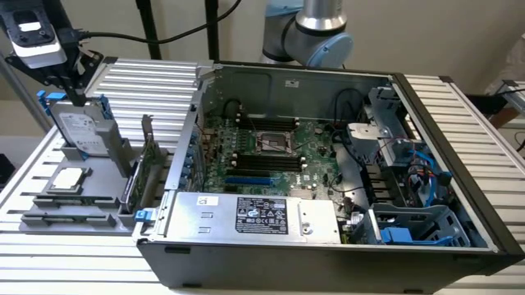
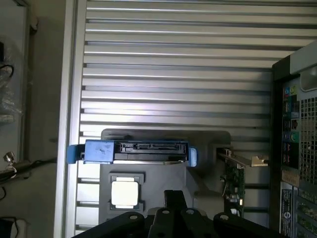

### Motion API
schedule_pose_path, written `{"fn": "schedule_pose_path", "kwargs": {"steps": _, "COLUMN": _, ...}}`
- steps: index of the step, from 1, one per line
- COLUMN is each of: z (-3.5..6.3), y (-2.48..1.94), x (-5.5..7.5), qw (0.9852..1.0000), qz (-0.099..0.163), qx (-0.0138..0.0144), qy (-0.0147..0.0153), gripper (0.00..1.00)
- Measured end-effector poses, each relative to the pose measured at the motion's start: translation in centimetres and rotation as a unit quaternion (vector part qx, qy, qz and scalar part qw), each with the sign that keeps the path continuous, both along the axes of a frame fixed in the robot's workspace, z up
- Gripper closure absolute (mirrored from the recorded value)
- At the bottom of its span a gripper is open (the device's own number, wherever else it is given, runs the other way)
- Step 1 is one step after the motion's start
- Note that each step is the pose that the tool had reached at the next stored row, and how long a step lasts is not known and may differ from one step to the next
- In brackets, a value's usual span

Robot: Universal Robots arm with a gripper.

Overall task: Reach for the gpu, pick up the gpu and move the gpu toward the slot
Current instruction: 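Reach for the gpu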

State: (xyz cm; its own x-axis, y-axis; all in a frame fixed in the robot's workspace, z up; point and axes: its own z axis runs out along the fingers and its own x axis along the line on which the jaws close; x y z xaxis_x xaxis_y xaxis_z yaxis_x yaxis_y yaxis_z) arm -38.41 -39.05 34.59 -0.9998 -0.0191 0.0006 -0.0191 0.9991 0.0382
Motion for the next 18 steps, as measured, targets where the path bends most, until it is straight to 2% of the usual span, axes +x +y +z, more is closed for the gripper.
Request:
{"fn": "schedule_pose_path", "kwargs": {"steps": 9, "z": -0.02, "y": -0.70, "x": 3.4, "qw": 1.0000, "qz": 0.000, "qx": 0.0000, "qy": -0.0001, "gripper": 0.89}}
{"fn": "schedule_pose_path", "kwargs": {"steps": 18, "z": -0.10, "y": -2.09, "x": 5.2, "qw": 1.0000, "qz": 0.000, "qx": -0.0003, "qy": 0.0001, "gripper": 0.89}}
